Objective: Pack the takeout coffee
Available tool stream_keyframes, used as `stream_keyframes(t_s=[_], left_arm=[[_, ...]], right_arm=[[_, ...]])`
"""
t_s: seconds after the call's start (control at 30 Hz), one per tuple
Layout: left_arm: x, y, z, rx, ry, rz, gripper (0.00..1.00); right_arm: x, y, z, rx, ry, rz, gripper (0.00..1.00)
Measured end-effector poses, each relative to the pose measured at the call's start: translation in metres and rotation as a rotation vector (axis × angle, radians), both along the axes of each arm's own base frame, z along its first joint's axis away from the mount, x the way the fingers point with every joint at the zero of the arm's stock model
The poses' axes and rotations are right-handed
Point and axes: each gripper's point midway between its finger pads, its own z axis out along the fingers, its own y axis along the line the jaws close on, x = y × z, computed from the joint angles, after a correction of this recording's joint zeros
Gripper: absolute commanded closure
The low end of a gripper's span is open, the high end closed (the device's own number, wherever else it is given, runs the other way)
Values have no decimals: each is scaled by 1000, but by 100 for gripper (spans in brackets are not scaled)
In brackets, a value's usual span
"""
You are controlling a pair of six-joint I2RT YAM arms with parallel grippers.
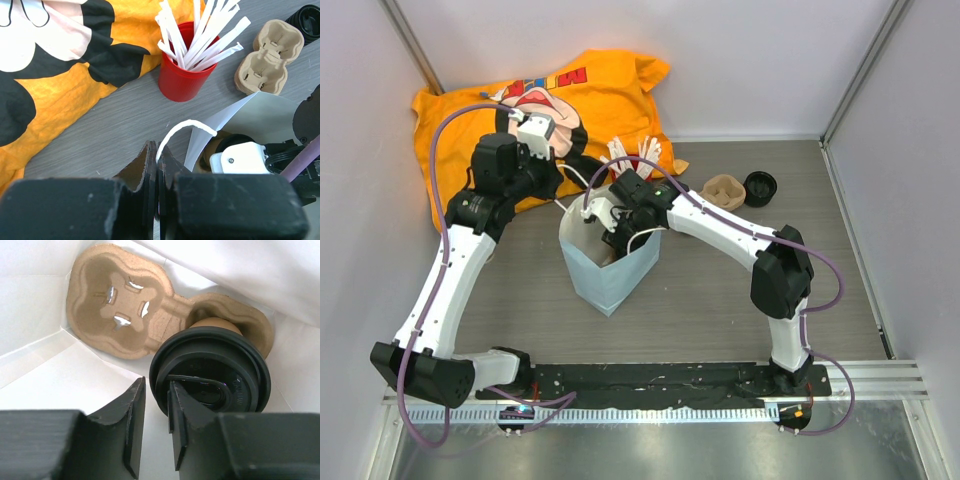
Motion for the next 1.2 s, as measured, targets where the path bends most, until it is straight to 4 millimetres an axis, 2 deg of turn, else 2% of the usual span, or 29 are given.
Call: stream_keyframes(t_s=[0.4, 1.03, 1.2], left_arm=[[0, 0, 0, 0, 0, 0, 99], [-1, 1, 2, -1, -6, 1, 99], [-1, 1, 2, 2, -7, 6, 99]], right_arm=[[-1, 0, 1, 4, 5, 2, 51], [3, -8, 7, -34, -10, -18, 43], [3, -10, 8, -41, -12, -21, 38]])
